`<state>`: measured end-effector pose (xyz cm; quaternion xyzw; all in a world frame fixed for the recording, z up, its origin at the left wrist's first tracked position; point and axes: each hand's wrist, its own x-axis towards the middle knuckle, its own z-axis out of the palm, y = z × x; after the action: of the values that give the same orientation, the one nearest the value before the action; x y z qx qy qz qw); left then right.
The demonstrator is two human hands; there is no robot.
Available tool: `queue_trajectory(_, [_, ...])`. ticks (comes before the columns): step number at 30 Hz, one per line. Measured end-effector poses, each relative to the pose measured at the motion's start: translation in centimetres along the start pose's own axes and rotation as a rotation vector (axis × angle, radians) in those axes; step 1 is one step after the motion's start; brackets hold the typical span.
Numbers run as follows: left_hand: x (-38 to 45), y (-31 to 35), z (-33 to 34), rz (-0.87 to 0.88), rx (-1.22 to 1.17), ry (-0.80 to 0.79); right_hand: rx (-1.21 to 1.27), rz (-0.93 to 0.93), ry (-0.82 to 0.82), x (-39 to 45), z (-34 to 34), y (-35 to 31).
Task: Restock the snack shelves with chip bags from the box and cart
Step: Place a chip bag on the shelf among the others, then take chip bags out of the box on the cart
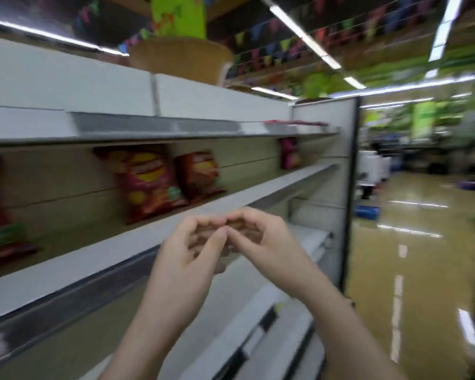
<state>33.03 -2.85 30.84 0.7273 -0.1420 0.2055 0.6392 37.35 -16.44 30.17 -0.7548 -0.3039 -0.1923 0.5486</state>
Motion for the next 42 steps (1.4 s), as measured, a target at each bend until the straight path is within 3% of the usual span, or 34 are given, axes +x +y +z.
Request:
queue_trajectory(10, [-2.9, 3.2, 21.4, 0.01, -0.374, -0.556, -0.376, 0.156, 0.514, -13.4, -19.2, -1.8])
queue_trajectory(15, [-5.5, 5.6, 30.3, 0.017, -0.381, -0.792, -0.633, 0.275, 0.65, -19.9, -27.7, -3.9])
queue_trajectory(19, [-7.5, 6.4, 36.2, 0.011, -0.349, -0.88, -0.934, 0.405, 0.788, -25.1, -35.6, -4.4])
queue_trajectory(22, [-8.8, 7.1, 39.7, -0.007, -0.324, -0.922, -1.271, 0.77, 0.746, -28.4, -42.0, -3.6])
queue_trajectory(24, [-9.3, 7.5, 41.9, -0.012, -0.298, -0.935, -1.349, 1.081, 0.629, -30.3, -45.0, -2.4])
queue_trajectory(27, [-9.8, 8.2, 44.7, -0.008, -0.266, -0.927, -1.352, 1.24, 0.479, -32.5, -47.5, 0.2])
queue_trajectory(32, [-10.4, 8.4, 48.7, -0.038, -0.234, -0.891, -1.528, 1.09, 0.463, -34.6, -48.4, 1.9])
queue_trajectory(37, [-10.0, 7.8, 51.1, -0.246, -0.306, -0.837, -1.129, 0.805, 0.533, -33.9, -49.7, -2.9])
queue_trajectory(39, [-9.5, 7.8, 51.8, -0.405, -0.417, -0.827, -1.026, 0.645, 0.465, -32.6, -49.5, -4.9])
queue_trajectory(42, [-9.2, 8.0, 52.3, -0.571, -0.638, -0.83, -1.123, 0.503, 0.232, -30.1, -49.5, -6.3])
